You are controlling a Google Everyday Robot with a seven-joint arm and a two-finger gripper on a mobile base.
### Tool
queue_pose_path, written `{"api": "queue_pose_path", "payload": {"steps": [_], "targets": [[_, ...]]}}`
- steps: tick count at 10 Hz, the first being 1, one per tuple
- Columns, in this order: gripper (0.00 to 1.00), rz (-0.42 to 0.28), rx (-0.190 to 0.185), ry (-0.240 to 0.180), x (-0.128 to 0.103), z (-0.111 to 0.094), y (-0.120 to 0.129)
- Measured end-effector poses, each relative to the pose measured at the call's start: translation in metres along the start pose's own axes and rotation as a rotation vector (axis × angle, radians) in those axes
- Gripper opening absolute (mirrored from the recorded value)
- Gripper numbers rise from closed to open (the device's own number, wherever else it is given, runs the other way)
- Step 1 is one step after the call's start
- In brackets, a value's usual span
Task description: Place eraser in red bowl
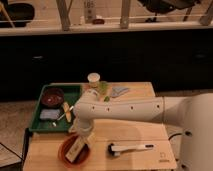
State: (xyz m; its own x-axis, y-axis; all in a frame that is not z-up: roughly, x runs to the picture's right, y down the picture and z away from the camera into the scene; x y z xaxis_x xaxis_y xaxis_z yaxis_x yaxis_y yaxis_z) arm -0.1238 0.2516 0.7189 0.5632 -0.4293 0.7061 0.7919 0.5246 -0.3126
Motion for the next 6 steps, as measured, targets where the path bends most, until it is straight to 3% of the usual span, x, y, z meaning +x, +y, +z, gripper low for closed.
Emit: {"api": "queue_pose_path", "payload": {"steps": [6], "targets": [[0.8,-0.006,-0.01,0.0,0.001,-0.0025,-0.001]]}}
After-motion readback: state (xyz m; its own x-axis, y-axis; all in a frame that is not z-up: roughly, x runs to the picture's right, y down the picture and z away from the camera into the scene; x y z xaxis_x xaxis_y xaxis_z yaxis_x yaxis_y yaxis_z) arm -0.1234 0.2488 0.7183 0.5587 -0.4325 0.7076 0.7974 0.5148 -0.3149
